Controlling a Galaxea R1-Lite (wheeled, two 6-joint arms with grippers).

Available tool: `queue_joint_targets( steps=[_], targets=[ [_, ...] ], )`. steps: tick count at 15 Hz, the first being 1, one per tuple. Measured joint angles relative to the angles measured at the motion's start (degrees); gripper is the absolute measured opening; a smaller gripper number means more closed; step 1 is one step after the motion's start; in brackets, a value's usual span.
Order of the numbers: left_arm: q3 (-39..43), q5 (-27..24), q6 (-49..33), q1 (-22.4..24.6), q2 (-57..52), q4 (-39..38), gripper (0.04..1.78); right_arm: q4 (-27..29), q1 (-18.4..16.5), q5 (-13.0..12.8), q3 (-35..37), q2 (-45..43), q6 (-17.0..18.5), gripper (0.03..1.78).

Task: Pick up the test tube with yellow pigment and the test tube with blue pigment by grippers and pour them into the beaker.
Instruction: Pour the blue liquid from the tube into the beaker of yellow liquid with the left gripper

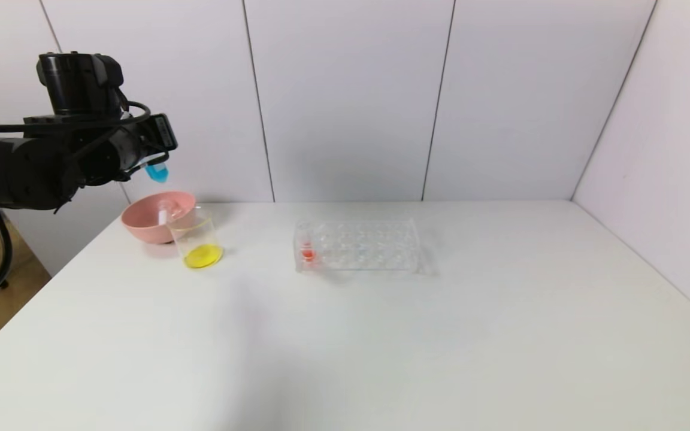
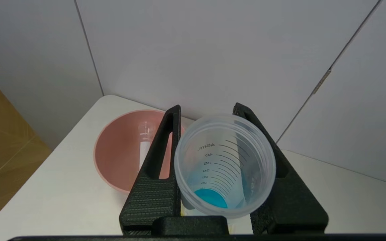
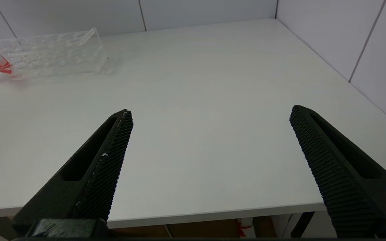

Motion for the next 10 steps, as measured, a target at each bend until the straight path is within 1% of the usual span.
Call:
queue_joint_targets(
  steps=[2, 6, 10],
  targets=[
    [0.4, -1.8, 0.2, 2.5, -0.4, 0.1, 0.55, 0.0, 0.0, 0.0, 0.0, 0.0, 0.0, 1.71],
    [3.0, -7.8, 2.4, 6.8, -1.7, 0.1, 0.55, 0.0, 0.0, 0.0, 0.0, 0.0, 0.0, 1.71],
    [5.1, -17.0, 5.8, 13.1, -3.1, 0.0, 0.55, 0.0, 0.0, 0.0, 0.0, 0.0, 0.0, 1.71]
  ],
)
